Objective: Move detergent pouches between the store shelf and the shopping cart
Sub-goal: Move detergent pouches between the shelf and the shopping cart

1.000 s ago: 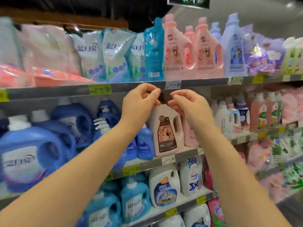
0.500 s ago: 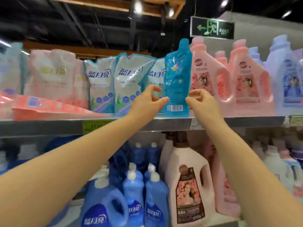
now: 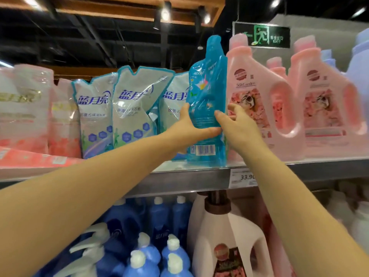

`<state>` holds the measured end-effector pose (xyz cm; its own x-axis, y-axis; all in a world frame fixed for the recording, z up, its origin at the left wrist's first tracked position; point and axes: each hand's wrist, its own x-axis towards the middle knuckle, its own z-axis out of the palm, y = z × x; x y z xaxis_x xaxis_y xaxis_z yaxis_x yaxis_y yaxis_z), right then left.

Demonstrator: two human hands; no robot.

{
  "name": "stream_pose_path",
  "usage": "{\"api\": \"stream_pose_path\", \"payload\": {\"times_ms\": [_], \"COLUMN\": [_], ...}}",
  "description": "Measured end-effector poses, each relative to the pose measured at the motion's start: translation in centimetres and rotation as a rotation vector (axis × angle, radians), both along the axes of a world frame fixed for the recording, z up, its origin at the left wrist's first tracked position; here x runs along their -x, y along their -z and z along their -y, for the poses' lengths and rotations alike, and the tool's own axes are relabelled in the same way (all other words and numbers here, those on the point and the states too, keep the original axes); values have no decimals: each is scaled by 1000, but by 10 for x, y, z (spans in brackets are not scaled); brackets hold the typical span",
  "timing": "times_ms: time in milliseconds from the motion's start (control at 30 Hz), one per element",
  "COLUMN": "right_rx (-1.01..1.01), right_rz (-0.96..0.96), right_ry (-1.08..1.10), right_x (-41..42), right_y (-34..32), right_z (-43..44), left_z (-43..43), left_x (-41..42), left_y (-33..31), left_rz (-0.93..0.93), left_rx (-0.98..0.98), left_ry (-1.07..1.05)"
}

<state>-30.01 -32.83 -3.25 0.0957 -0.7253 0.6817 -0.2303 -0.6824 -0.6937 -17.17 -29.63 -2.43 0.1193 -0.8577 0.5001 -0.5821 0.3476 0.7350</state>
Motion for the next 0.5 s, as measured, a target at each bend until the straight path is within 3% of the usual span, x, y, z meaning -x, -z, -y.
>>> {"api": "stream_pose_path", "payload": {"times_ms": [133,333,500], "right_rx": [65,134,175], "right_rz": [2,32,106], "right_ry": [11,-65,-107], "right_x": [-5,-18,-26], "right_y": [2,6,11], "right_z": [-7,-19,-18], "left_z": [7,8,-4], "left_x": [2,-5,-8], "left_y": [2,-1,-2], "left_rz": [31,-165,-287], "left_rx": [-8,142,238], "left_ry": [-13,-70,35]}}
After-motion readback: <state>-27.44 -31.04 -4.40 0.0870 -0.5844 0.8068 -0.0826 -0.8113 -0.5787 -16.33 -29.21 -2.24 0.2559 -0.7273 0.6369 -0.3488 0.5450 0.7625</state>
